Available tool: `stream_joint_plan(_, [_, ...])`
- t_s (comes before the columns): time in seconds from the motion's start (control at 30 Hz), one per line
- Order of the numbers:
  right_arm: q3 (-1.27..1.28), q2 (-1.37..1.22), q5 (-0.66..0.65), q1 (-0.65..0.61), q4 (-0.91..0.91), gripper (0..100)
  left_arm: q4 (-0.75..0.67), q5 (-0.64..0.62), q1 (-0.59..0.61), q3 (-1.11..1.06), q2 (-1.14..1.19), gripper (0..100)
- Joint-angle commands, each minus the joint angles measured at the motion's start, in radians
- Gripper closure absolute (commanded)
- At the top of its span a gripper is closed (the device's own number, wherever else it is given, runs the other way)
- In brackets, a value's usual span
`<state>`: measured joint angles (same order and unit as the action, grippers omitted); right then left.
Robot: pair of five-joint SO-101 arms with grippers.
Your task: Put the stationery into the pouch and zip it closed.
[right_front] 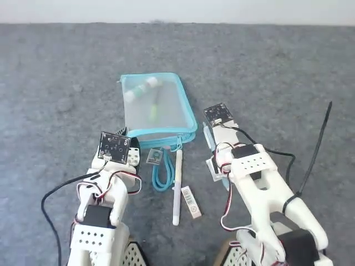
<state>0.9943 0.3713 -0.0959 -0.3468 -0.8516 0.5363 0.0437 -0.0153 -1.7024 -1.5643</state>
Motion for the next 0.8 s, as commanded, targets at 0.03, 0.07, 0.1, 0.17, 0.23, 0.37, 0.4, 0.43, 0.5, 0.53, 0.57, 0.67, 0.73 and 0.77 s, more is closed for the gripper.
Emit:
stream_joint_plan(0.03, [-0.015,0.054,0.009,0.018,-0.025,78.6,0.003,0.014,0.000,0.013,-0.012,99])
stream_joint_plan(0.07, [-0.015,0.059,0.009,0.018,-0.031,77.6,0.003,0.014,0.000,0.013,-0.012,99])
stream_joint_plan(0.1, [-0.017,0.059,0.008,0.018,-0.041,77.5,0.003,0.014,0.000,0.013,-0.012,99])
stream_joint_plan(0.17, [-0.025,0.059,-0.002,0.016,-0.059,77.5,0.003,0.014,0.000,0.013,-0.012,99])
stream_joint_plan(0.23, [-0.028,0.058,-0.028,0.015,-0.074,77.5,0.003,0.014,0.000,0.013,-0.012,99])
stream_joint_plan(0.37, [-0.020,0.048,-0.032,0.012,-0.073,77.5,0.003,0.014,0.000,0.013,-0.012,99])
stream_joint_plan(0.4, [-0.017,0.048,-0.032,0.012,-0.073,77.5,0.003,0.014,0.000,0.013,-0.012,99])
stream_joint_plan(0.43, [-0.011,0.048,-0.032,0.015,-0.073,77.5,0.003,0.014,0.000,0.013,-0.012,99])
stream_joint_plan(0.5, [0.003,0.048,-0.035,0.015,-0.071,77.5,0.003,0.014,0.000,0.013,-0.012,99])
stream_joint_plan(0.53, [0.008,0.048,-0.037,0.013,-0.071,77.5,0.003,0.014,0.000,0.013,-0.012,99])
stream_joint_plan(0.57, [0.012,0.048,-0.037,0.012,-0.071,77.5,0.003,0.014,0.000,0.013,-0.012,99])
stream_joint_plan(0.67, [0.014,0.048,-0.034,0.012,-0.071,77.5,0.003,0.014,-0.005,0.013,-0.012,99])
stream_joint_plan(0.73, [0.015,0.048,-0.032,0.012,-0.071,78.3,0.003,0.014,-0.006,0.013,-0.012,99])
stream_joint_plan(0.77, [0.015,0.048,-0.031,0.012,-0.071,79.7,0.003,0.014,-0.008,0.013,-0.012,99])
